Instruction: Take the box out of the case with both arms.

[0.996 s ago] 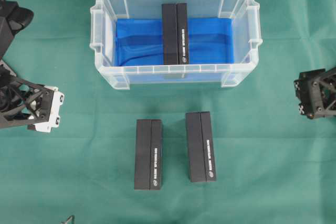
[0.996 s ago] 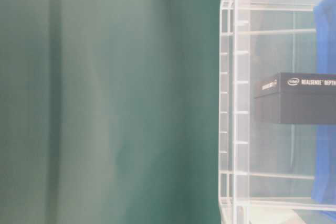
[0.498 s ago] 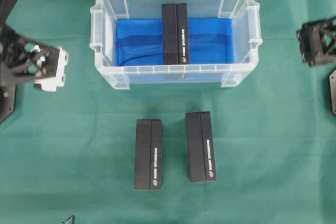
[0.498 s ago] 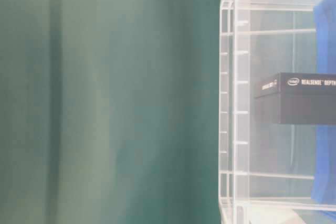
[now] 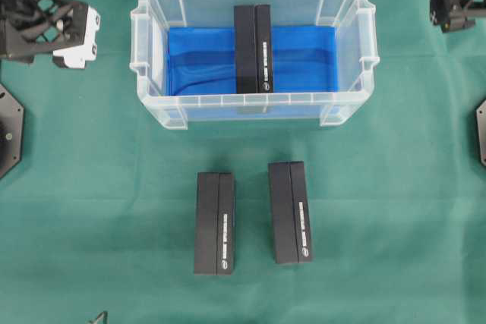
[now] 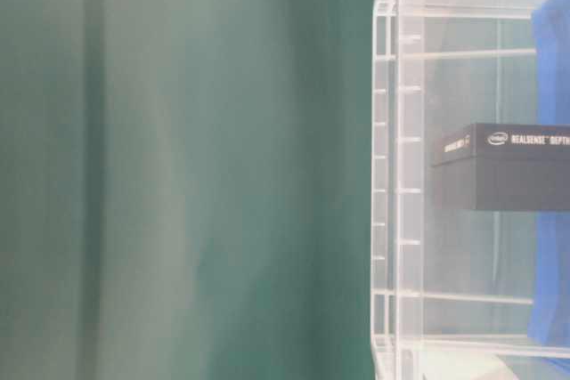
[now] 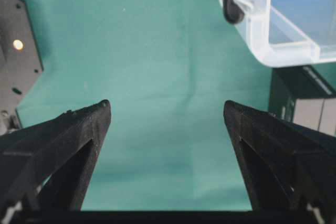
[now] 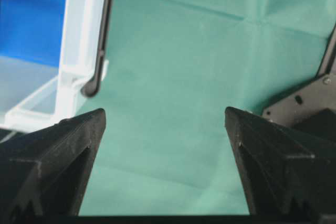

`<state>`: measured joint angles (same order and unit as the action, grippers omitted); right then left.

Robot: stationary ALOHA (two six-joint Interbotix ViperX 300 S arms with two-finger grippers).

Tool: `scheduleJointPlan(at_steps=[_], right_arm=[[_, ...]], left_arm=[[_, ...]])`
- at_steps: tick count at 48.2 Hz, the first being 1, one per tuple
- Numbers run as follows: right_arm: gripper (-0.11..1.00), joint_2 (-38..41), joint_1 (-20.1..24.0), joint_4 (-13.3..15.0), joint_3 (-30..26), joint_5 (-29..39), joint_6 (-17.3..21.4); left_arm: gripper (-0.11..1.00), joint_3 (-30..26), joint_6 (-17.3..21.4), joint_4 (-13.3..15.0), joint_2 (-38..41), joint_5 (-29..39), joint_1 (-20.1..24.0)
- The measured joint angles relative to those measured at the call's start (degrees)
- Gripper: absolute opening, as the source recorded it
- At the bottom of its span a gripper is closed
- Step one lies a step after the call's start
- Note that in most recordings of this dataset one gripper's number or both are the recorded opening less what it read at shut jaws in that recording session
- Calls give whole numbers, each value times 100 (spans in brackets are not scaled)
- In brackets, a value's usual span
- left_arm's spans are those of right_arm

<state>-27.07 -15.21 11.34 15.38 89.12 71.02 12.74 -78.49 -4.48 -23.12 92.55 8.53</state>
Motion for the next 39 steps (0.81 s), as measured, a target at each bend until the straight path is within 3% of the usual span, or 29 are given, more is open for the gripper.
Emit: scheduleJointPlan(at_steps=[8, 39], right_arm=[[91, 35, -114, -18, 114, -123, -35], [91, 35, -114, -88, 123, -149, -18]], left_arm=[[84, 0, 105, 0, 26, -9, 176], [84, 0, 158, 0, 44, -18, 193]])
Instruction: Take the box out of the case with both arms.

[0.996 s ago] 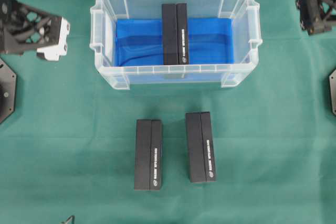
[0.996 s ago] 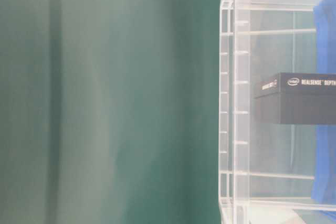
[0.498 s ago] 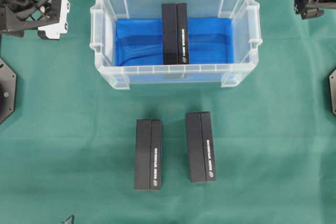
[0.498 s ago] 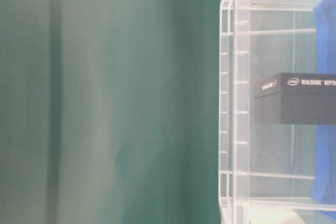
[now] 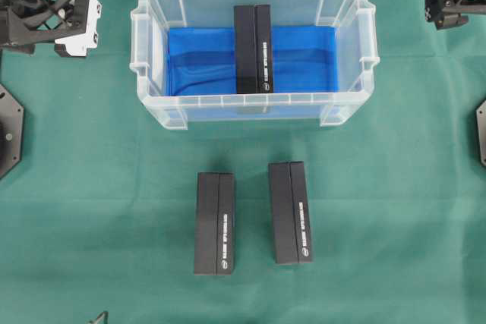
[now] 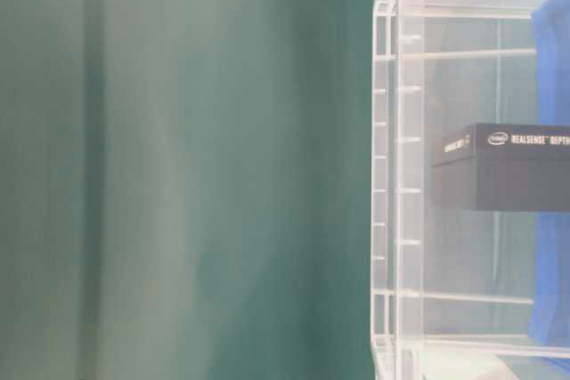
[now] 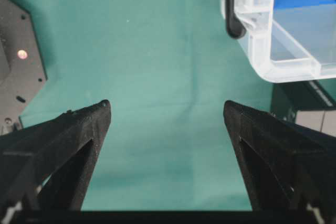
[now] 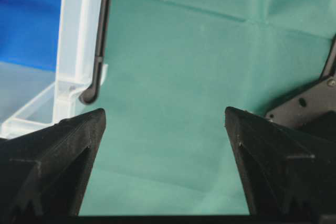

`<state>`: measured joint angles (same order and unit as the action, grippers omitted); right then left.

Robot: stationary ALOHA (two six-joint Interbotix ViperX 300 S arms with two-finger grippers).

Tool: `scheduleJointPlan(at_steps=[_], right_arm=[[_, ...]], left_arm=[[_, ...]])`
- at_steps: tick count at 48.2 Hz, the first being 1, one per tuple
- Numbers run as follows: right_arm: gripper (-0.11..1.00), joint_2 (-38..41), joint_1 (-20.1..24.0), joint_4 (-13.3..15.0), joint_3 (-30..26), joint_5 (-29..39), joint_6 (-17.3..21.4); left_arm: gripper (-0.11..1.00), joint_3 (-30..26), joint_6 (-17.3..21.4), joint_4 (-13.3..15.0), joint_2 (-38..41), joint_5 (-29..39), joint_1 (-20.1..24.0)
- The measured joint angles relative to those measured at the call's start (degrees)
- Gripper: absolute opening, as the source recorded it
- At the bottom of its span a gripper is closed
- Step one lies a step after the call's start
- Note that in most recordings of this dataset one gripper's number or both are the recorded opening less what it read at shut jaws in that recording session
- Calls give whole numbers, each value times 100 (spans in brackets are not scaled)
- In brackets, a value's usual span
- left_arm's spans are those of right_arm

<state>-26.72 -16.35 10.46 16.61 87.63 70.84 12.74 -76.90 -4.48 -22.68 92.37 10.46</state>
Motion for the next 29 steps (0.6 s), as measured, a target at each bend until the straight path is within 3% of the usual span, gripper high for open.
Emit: scheduleJointPlan(at_steps=[29], right_arm=[[91, 0, -9, 0, 0, -9, 9]], left_arm=[[84, 0, 97, 0, 0, 0, 35]])
